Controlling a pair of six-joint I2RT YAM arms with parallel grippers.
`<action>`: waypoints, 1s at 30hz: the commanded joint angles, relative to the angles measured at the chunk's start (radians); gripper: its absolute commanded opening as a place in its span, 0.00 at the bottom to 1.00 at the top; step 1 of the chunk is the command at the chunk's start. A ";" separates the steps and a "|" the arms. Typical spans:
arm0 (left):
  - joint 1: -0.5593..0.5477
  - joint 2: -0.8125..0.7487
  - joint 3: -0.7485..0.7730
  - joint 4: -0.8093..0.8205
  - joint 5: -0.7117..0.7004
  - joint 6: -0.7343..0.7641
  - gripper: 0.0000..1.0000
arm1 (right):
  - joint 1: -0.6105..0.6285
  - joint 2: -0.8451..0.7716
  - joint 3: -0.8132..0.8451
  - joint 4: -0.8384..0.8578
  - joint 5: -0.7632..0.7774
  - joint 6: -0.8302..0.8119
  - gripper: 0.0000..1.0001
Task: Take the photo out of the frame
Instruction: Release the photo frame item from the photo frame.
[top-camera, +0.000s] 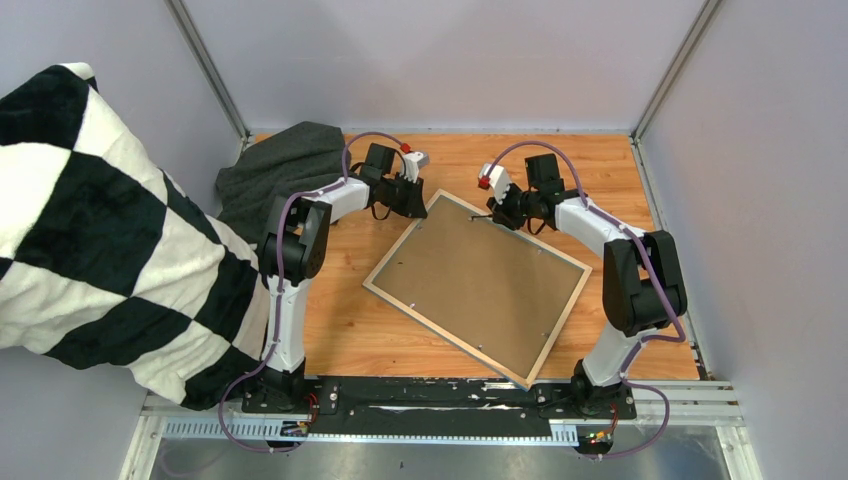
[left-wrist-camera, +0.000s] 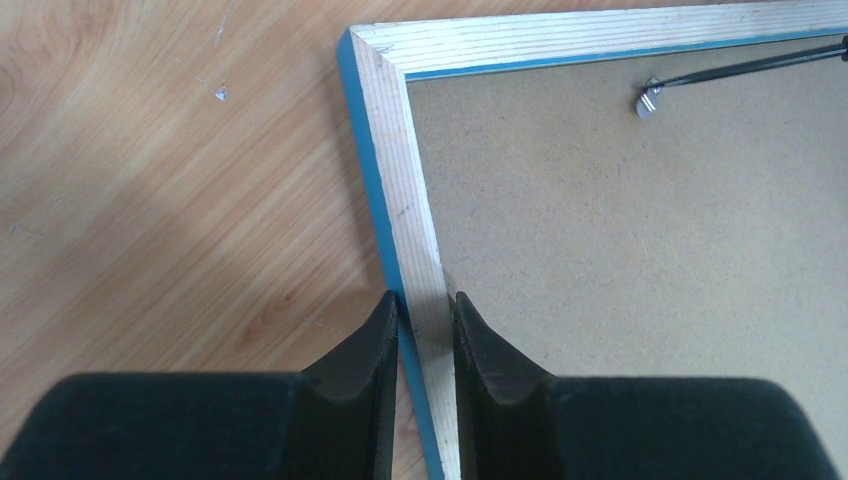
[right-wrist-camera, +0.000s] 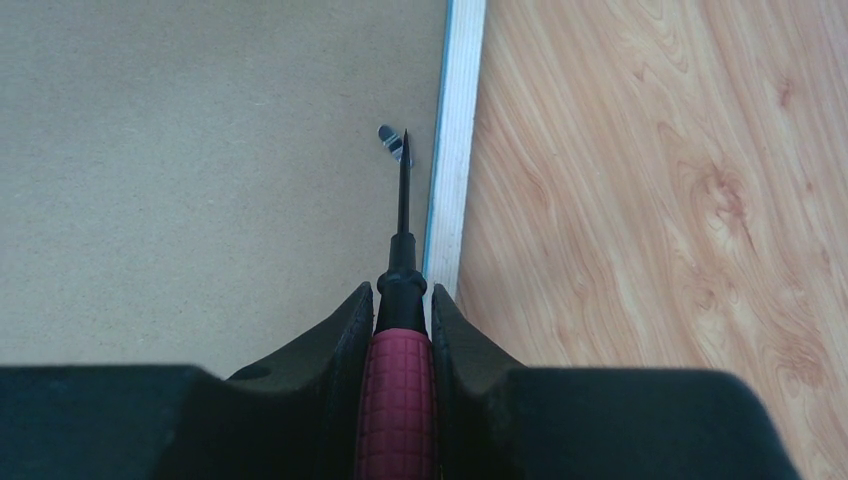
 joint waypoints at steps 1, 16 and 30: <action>-0.028 0.084 -0.038 -0.147 0.019 0.023 0.00 | 0.011 0.013 0.001 -0.061 -0.074 -0.024 0.00; -0.028 0.083 -0.038 -0.147 0.020 0.023 0.00 | 0.017 -0.043 0.009 -0.101 -0.077 -0.042 0.00; -0.028 0.084 -0.037 -0.149 0.020 0.024 0.00 | -0.245 -0.379 -0.200 -0.133 -0.205 -0.031 0.00</action>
